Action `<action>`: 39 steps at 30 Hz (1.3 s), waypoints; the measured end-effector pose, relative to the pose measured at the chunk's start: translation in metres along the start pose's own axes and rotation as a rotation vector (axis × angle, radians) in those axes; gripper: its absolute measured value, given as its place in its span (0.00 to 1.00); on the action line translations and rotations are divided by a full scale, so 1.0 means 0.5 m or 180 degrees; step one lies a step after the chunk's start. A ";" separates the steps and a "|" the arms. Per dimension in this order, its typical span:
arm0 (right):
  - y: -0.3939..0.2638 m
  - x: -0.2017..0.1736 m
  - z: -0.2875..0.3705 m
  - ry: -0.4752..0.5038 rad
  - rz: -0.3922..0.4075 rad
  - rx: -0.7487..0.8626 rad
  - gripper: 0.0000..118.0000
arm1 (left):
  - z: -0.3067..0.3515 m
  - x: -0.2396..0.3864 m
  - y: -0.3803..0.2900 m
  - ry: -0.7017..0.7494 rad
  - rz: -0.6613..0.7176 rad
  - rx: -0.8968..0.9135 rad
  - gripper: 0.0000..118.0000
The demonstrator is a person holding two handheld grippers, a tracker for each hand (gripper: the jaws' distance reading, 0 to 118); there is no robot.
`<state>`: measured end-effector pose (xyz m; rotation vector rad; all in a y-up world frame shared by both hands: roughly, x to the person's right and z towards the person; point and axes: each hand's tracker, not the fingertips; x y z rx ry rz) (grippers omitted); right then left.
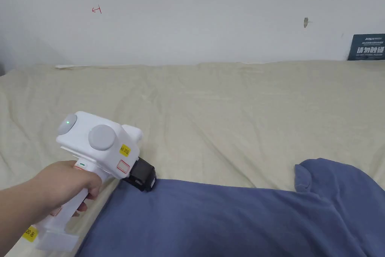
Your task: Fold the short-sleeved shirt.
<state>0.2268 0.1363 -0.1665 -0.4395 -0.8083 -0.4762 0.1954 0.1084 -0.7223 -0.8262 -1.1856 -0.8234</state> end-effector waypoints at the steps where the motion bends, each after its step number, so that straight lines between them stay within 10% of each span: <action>1: 0.005 0.000 -0.005 0.0008 0.0020 -0.0005 0.00 | 0.003 0.010 -0.004 0.0051 -0.0107 0.0008 0.61; 4: 0.024 -0.008 -0.020 0.0047 0.0037 -0.0017 0.00 | 0.005 0.032 -0.006 -0.0453 -0.0125 -0.0017 0.04; 6: 0.040 -0.015 -0.029 0.0087 0.0027 -0.0006 0.00 | -0.015 0.059 -0.012 0.0009 -0.0552 -0.0076 0.04; 16: 0.237 0.027 -0.144 0.0481 -0.0239 -0.0118 0.03 | 0.047 0.013 -0.007 -0.0265 0.0111 0.0058 0.04; 17: 0.264 0.035 -0.194 0.0455 -0.0210 -0.0448 0.20 | 0.054 0.013 -0.007 -0.0271 0.0129 0.0056 0.03; 19: 0.299 0.051 -0.286 0.0376 -0.0245 -0.1024 0.88 | 0.068 0.021 -0.010 -0.0281 0.0115 0.0069 0.03; 20: 0.308 0.064 -0.339 0.0296 -0.0277 -0.1299 0.94 | 0.075 0.025 -0.013 -0.0268 0.0081 0.0083 0.03; 26: 0.297 0.124 -0.512 -0.0606 0.0007 -0.1742 0.93 | 0.090 0.033 -0.027 -0.0210 0.0023 0.0209 0.03; 30: 0.264 0.118 -0.536 -0.0454 0.0113 -0.1946 0.92 | 0.076 0.026 -0.033 -0.0154 0.0075 0.0066 0.03; 33: 0.261 0.090 -0.512 -0.0684 0.0804 -0.1842 0.62 | 0.061 0.027 -0.043 -0.0125 0.0046 -0.0057 0.03; 34: 0.270 0.087 -0.504 -0.0463 0.0672 -0.1811 0.49 | 0.058 0.029 -0.046 -0.0112 0.0021 -0.0059 0.03; 36: 0.287 0.085 -0.487 -0.0484 0.0620 -0.1774 0.00 | 0.053 0.033 -0.050 -0.0079 0.0015 -0.0065 0.03; 39: 0.307 0.070 -0.458 -0.0451 0.0588 -0.1599 0.00 | 0.054 0.030 -0.051 -0.0072 0.0136 -0.0043 0.03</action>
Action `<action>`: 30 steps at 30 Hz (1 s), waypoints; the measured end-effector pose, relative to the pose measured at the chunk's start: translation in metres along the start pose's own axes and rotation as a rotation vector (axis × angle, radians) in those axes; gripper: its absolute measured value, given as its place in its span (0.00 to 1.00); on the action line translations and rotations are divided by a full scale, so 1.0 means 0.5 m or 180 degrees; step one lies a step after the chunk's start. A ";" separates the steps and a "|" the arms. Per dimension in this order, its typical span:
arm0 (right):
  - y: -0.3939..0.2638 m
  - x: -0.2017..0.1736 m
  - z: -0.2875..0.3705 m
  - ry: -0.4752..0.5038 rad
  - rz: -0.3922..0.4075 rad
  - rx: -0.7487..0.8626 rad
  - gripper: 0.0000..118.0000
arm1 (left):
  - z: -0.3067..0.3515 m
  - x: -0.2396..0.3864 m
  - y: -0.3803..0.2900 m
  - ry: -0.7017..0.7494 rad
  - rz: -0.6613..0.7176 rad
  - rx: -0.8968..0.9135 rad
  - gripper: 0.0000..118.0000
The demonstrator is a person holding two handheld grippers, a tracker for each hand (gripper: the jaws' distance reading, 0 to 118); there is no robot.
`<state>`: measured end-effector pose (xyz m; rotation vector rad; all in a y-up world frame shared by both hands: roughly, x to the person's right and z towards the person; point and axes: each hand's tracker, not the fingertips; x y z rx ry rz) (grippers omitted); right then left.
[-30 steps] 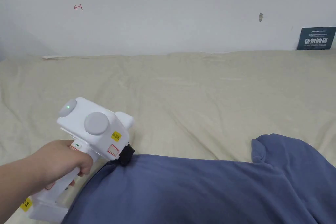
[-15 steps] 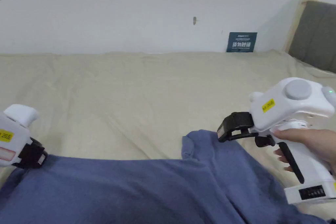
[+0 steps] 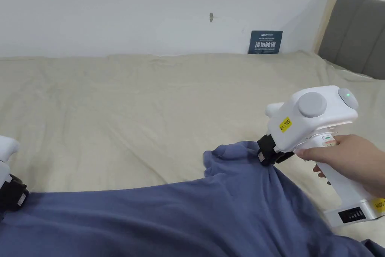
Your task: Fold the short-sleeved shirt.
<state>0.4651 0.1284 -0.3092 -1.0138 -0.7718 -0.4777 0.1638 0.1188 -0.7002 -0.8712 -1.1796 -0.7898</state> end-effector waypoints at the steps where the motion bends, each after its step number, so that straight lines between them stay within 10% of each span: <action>1: 0.000 -0.002 0.009 -0.0020 0.0030 0.0044 0.00 | 0.002 0.000 -0.002 0.0016 0.0010 0.0017 0.03; 9: -0.054 0.057 0.121 0.0367 -0.0550 0.0466 0.00 | 0.074 -0.005 -0.033 0.0071 0.0047 0.0088 0.03; 30: -0.525 0.091 0.388 0.0778 -0.1030 0.0553 0.00 | 0.300 0.038 -0.311 -0.0390 0.0236 0.0534 0.03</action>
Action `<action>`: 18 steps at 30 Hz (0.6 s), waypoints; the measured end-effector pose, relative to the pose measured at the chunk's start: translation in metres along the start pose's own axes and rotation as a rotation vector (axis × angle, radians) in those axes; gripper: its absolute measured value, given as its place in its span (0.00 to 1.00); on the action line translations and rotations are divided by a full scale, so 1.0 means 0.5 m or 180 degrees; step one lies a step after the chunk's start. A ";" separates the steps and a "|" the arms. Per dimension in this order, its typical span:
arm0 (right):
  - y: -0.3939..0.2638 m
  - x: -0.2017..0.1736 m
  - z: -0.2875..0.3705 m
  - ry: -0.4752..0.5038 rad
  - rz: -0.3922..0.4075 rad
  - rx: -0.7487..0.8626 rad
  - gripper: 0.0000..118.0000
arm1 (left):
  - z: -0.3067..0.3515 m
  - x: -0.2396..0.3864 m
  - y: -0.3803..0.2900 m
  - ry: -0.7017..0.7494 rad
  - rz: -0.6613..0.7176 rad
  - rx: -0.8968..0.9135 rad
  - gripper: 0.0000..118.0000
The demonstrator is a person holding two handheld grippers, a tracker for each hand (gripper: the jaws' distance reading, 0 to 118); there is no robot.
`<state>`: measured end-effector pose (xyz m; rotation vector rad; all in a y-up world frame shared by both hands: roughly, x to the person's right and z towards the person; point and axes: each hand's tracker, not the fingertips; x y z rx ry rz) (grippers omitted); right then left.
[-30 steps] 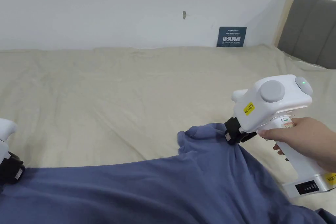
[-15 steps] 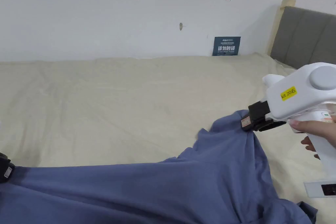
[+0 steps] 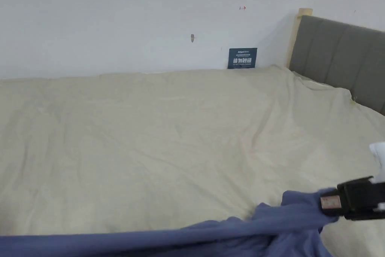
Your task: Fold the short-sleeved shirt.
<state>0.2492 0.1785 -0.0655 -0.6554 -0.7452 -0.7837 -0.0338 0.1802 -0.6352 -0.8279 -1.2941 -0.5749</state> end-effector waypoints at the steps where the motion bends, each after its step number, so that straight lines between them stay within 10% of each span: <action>1: -0.022 0.006 -0.003 -0.0026 -0.0041 -0.0051 0.00 | 0.008 0.003 -0.020 -0.0033 0.0021 -0.0017 0.03; 11: -0.152 0.062 -0.065 -0.0067 -0.0451 -0.0271 0.02 | -0.031 0.020 -0.154 -0.0153 0.0215 -0.0308 0.03; 14: -0.147 0.054 -0.078 -0.0175 -0.0452 -0.0404 0.37 | -0.043 0.025 -0.168 -0.0122 0.0210 -0.0292 0.13; 16: -0.137 0.048 -0.064 -0.0317 -0.0379 -0.0379 0.81 | -0.041 0.024 -0.171 -0.0091 0.0242 -0.0246 0.52; 18: -0.132 0.042 -0.037 -0.0450 -0.0319 -0.0282 0.83 | -0.026 0.021 -0.173 -0.0101 0.0287 -0.0200 0.70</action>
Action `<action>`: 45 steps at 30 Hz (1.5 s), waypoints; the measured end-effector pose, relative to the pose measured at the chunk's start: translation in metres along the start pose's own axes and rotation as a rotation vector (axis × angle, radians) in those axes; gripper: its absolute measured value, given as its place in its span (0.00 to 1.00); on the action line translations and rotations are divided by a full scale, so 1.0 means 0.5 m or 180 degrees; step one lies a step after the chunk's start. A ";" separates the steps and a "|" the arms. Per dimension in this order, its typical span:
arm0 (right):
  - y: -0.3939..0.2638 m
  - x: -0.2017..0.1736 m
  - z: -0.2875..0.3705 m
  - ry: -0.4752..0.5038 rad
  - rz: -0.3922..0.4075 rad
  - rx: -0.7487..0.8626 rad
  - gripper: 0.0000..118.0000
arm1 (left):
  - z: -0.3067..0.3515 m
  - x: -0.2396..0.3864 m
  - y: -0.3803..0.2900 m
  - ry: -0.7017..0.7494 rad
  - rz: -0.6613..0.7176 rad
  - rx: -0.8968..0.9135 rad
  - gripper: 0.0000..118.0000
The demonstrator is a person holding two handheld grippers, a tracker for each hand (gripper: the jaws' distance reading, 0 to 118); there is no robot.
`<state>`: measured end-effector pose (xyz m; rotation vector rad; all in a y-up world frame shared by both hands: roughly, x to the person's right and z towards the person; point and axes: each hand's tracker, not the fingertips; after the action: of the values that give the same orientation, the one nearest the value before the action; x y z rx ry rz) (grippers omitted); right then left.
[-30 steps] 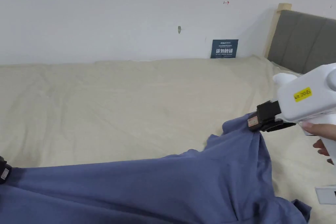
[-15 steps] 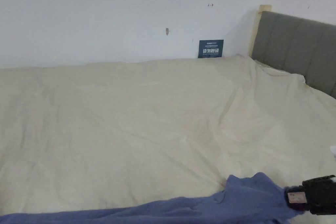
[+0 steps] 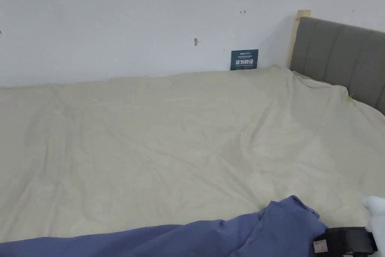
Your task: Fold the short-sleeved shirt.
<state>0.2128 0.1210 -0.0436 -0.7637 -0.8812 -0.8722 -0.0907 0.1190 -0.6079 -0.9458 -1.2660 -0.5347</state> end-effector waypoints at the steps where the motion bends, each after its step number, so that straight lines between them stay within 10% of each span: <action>1: 0.004 0.000 0.022 -0.0040 0.0033 0.0126 0.83 | 0.009 0.003 0.001 0.0021 0.0018 0.0016 0.70; 3: 0.000 -0.020 0.060 -0.0070 0.0037 0.0383 0.83 | 0.038 0.011 0.002 0.0106 -0.0009 0.0173 0.97; 8: -0.003 -0.108 0.164 0.0478 0.0065 0.1189 0.83 | 0.144 0.073 0.010 0.0252 -0.0082 0.0862 0.97; 11: -0.028 -0.185 0.184 0.0877 0.0262 0.1578 0.73 | 0.190 0.147 -0.004 0.0445 -0.0330 0.1506 0.45; 12: -0.043 -0.210 0.188 0.0962 0.0357 0.1808 0.49 | 0.193 0.165 -0.013 0.0484 -0.0383 0.1690 0.11; 14: -0.067 -0.258 0.175 0.0916 0.0472 0.2050 0.00 | 0.194 0.195 -0.031 0.0421 -0.0387 0.1960 0.02; 17: -0.105 -0.294 0.140 0.0907 0.0503 0.2427 0.00 | 0.195 0.228 -0.062 0.0373 -0.0102 0.2343 0.00; 31: -0.175 -0.327 0.058 0.0599 0.0714 0.2817 0.00 | 0.158 0.270 -0.114 0.0712 0.0057 0.2925 0.00; 40: -0.169 -0.349 0.099 0.0785 0.1094 0.2446 0.00 | 0.118 -0.101 0.080 -0.1048 0.1098 0.0636 0.00; 45: -0.180 -0.369 0.081 0.0781 0.1246 0.2190 0.00 | 0.023 -0.210 0.054 -0.1406 0.1402 0.0113 0.65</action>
<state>0.0548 0.1733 -0.1703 -0.2031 -0.7113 -0.2667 -0.1028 0.1268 -0.7162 -1.3143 -1.3908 0.0485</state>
